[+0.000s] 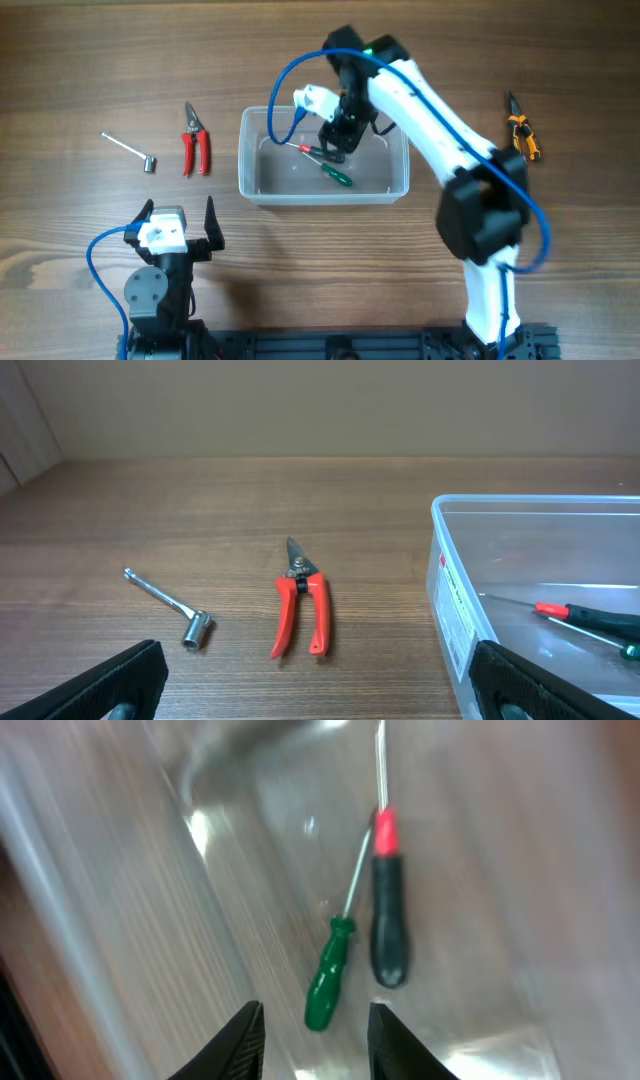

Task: Pack container
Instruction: 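Move the right gripper over the orange-black pliers and lower it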

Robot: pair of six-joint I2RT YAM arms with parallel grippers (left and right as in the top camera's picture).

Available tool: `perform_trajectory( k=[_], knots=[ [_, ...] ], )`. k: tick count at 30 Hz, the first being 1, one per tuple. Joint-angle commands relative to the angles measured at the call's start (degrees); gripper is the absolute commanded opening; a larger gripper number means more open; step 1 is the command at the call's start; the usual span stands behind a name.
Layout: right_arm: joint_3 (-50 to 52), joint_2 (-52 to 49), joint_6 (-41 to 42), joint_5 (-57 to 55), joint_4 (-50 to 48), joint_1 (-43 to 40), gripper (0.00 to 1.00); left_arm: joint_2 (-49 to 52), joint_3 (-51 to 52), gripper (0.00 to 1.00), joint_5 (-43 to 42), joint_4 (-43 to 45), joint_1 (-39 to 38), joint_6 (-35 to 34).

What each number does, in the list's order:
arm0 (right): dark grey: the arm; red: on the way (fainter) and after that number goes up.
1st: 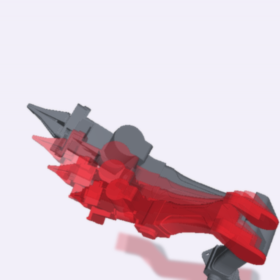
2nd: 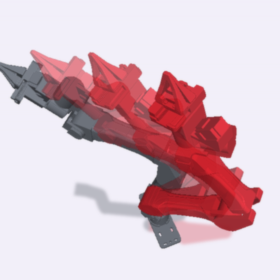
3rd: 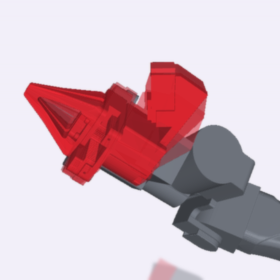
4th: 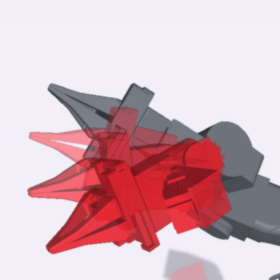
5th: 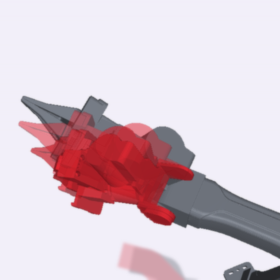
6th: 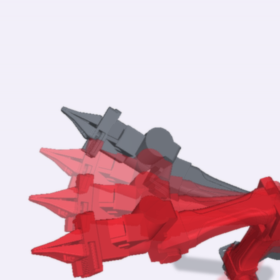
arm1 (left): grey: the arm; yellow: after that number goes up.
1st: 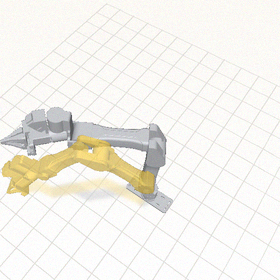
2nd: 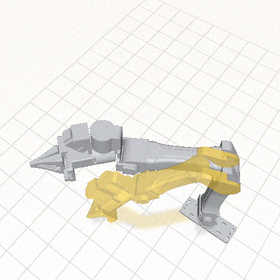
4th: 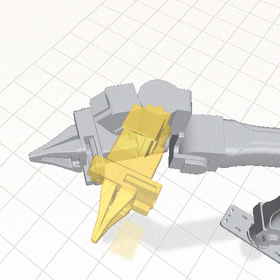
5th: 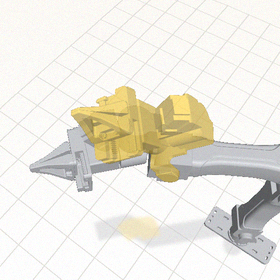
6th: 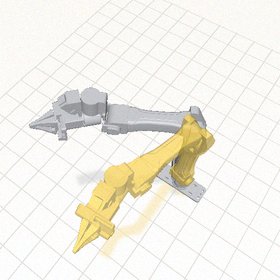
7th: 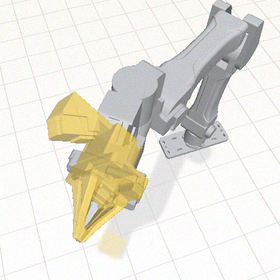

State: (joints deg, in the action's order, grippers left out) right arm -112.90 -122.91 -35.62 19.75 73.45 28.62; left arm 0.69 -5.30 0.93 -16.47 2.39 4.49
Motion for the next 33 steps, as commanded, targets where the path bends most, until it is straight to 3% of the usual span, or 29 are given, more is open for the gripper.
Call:
perform_trajectory(
  k=[1, 3, 6, 10, 11, 17, 19, 22, 23, 27, 30, 33],
  knots=[
    [-0.5, 8.5, 9.8, 0.0, -3.1, 0.1, 0.49, -0.5, 0.2, 1.00, -0.7, 0.2, 0.3, 1.3],
    [-0.5, 11.3, 15.5, -3.0, -6.2, -0.3, 0.59, -0.5, 0.2, 1.00, -0.7, 0.2, 0.3, 1.3],
    [-0.5, 15.0, 18.1, -6.2, -8.9, -1.9, 0.63, -0.5, 0.2, 1.00, -0.7, 0.2, 0.3, 1.3],
    [-0.5, 17.0, 19.4, -11.8, -6.6, -6.6, 0.89, -0.5, 0.2, 1.00, -0.7, 0.2, 0.3, 1.3],
    [-0.5, 17.0, 19.4, -13.2, -5.6, -8.0, 0.90, -0.5, 0.2, 1.00, -0.7, 0.2, 0.3, 1.3],
    [-0.5, 17.0, 20.3, -22.6, -1.4, -18.6, 0.71, -0.5, 0.2, 1.00, -0.7, 0.2, 0.3, 1.3],
    [-0.4, 17.0, 21.6, -25.0, -1.4, -22.1, 0.61, -0.5, 0.2, 1.00, -0.7, 0.2, 0.3, 1.3],
    [-0.2, 17.0, 22.3, -26.2, -1.6, -27.0, 0.38, -0.5, 0.2, 1.00, -0.7, 0.2, 0.3, 1.3],
    [-0.2, 17.0, 22.3, -26.2, -1.5, -28.6, 0.36, -0.5, 0.2, 1.00, -0.7, 0.2, 0.3, 1.3],
    [0.2, 16.9, 22.3, -26.1, -1.7, -34.0, 0.40, -0.5, 0.2, 1.00, -0.7, 0.2, 0.3, 1.3],
    [3.7, 16.6, 21.1, -22.6, -3.0, -38.0, 0.52, -0.5, 0.2, 1.00, -0.7, 0.2, 0.3, 1.3],
    [8.7, 15.4, 20.2, -21.3, -3.5, -39.6, 0.53, -0.5, 0.2, 1.00, -0.7, 0.2, 0.3, 1.3]
  ],
)
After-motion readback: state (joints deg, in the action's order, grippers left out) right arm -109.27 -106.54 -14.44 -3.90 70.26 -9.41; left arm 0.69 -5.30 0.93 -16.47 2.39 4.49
